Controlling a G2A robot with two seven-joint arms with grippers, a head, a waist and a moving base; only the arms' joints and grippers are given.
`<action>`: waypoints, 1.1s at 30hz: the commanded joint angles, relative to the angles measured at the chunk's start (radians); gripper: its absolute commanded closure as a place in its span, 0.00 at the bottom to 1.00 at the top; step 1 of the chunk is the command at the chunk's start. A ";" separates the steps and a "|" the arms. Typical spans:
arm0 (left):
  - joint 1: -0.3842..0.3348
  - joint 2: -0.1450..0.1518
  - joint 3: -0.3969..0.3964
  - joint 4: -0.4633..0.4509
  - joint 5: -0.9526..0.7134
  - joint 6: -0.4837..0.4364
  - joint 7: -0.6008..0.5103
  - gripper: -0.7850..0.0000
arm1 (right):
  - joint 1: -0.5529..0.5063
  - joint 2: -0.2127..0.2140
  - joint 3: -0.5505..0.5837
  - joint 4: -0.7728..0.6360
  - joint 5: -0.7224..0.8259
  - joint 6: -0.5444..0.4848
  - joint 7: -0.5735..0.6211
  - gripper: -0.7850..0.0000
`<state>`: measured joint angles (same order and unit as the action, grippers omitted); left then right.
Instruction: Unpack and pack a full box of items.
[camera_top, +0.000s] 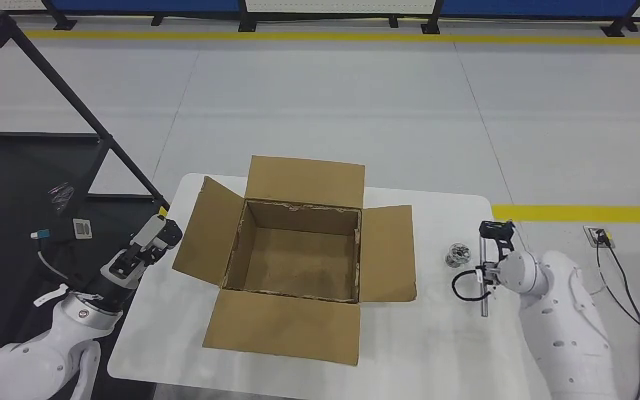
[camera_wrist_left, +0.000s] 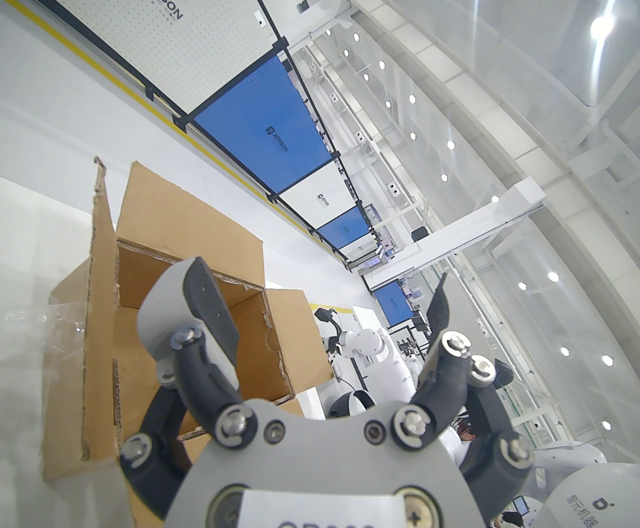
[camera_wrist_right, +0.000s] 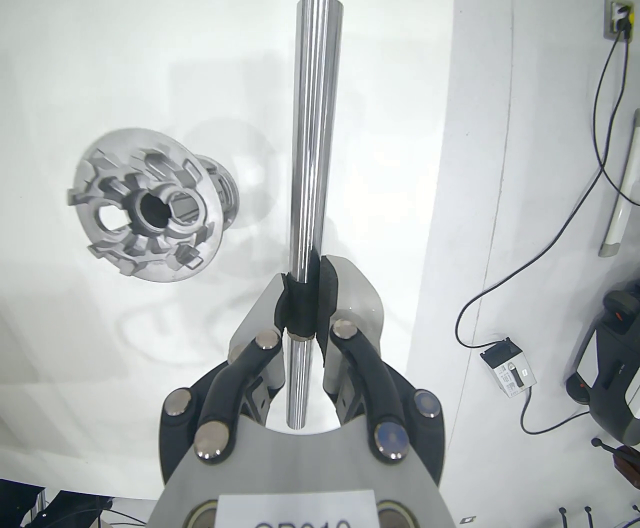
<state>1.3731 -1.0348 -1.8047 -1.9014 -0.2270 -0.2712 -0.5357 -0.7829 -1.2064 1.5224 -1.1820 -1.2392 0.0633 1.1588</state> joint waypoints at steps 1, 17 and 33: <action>0.000 0.000 0.000 0.000 0.000 0.000 0.000 0.00 | -0.016 0.005 0.017 -0.075 -0.009 0.010 0.010 1.00; 0.016 -0.003 -0.008 -0.007 0.000 0.006 0.044 0.00 | -0.145 -0.001 -0.085 -0.750 0.042 0.041 -0.044 1.00; 0.075 -0.009 -0.063 -0.009 -0.011 0.010 0.122 0.00 | 0.173 -0.089 -0.557 -0.578 0.058 0.094 -0.081 1.00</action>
<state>1.4474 -1.0438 -1.8669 -1.9093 -0.2380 -0.2611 -0.4147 -0.6313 -1.2876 0.9926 -1.7844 -1.1854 0.1466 1.0847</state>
